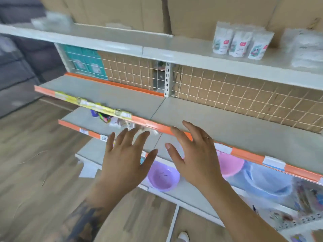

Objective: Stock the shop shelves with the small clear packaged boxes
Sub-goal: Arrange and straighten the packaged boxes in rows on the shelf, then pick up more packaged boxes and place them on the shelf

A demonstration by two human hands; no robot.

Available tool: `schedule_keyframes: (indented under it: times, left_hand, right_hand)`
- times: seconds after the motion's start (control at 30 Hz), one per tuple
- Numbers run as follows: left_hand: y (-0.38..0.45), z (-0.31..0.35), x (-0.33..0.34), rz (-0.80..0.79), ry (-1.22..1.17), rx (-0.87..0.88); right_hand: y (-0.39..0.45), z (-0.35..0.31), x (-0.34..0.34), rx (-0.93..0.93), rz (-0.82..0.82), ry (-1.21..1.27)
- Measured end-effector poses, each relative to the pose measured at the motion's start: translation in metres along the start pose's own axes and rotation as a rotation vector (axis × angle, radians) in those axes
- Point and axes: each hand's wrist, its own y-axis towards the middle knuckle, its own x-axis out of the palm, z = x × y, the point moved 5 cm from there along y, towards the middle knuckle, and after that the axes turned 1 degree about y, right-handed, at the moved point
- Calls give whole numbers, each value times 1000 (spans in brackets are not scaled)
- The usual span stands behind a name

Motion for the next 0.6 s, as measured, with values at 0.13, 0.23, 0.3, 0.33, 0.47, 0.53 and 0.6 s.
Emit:
schedule_keyframes:
  times: [0.13, 0.23, 0.3, 0.33, 0.47, 0.53, 0.6]
  left_hand:
    - [-22, -71, -2, -28, 73, -150]
    - [-32, -121, -4, -34, 121, -242]
    - [-33, -156, -5, -38, 154, -308]
    - [-32, -174, -6, -40, 164, -339]
    - [-15, -241, -16, -30, 218, -431]
    - [2, -271, -24, 3, 234, -443]
    - [25, -299, -34, 54, 263, -450]
  right_hand:
    - [21, -60, 49, -118, -69, 46]
    - [38, -103, 84, -216, -112, 101]
    - [55, -131, 107, -278, -136, 138]
    - [66, -145, 119, -308, -142, 157]
    - [121, -202, 167, -383, -162, 230]
    - [151, -230, 187, -398, -167, 269]
    - [182, -254, 203, -424, -157, 300]
